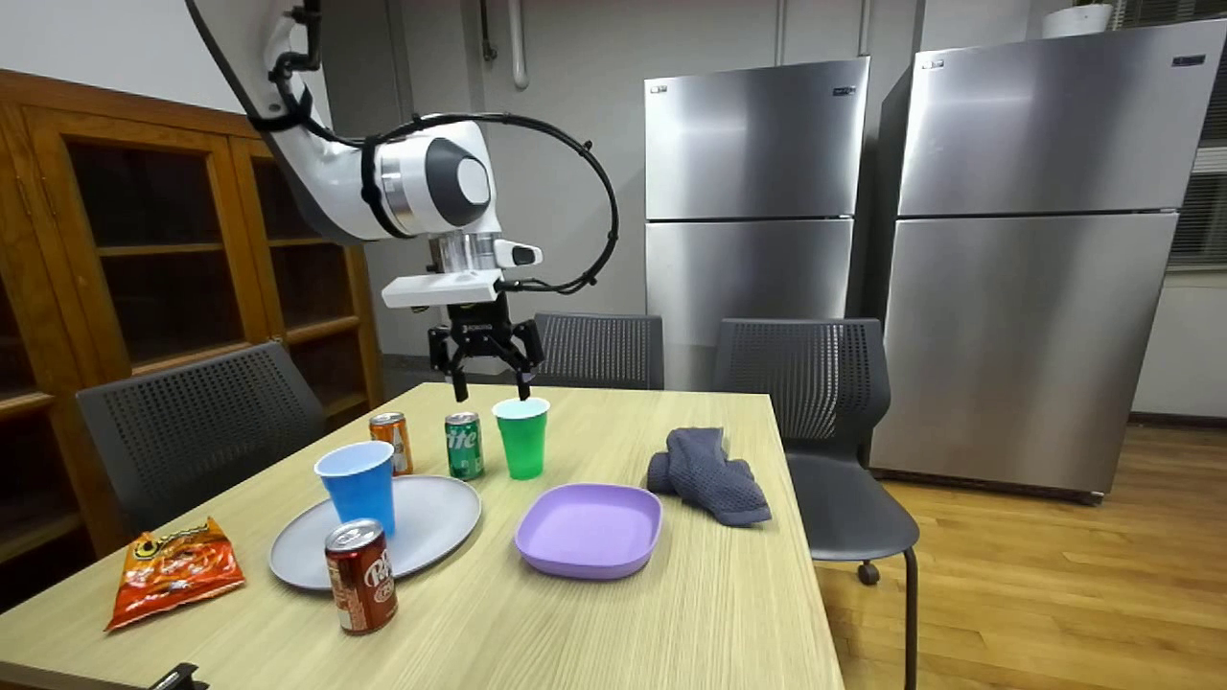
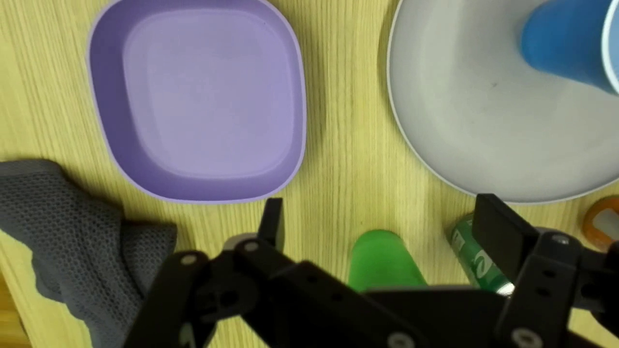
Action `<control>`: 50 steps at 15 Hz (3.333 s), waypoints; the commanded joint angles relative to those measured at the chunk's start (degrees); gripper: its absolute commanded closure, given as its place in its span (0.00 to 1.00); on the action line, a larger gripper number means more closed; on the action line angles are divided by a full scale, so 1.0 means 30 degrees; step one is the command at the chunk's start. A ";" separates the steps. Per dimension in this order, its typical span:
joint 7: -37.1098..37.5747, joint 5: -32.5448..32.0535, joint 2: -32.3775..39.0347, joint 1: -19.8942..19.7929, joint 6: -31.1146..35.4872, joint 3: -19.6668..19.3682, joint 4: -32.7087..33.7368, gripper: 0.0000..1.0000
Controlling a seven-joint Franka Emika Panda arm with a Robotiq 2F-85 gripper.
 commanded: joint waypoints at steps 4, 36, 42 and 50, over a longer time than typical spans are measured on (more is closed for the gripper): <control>0.3723 -0.0163 0.2771 0.0544 -0.2012 -0.0839 0.3669 0.00; 0.6065 0.1591 1.0639 0.0482 -0.5317 -0.1038 1.4263 0.34; 0.5981 0.1549 1.0710 0.0522 -0.5264 -0.1009 1.4421 0.82; 0.5779 0.1666 0.9719 0.0468 -0.4882 -0.0875 1.3447 0.99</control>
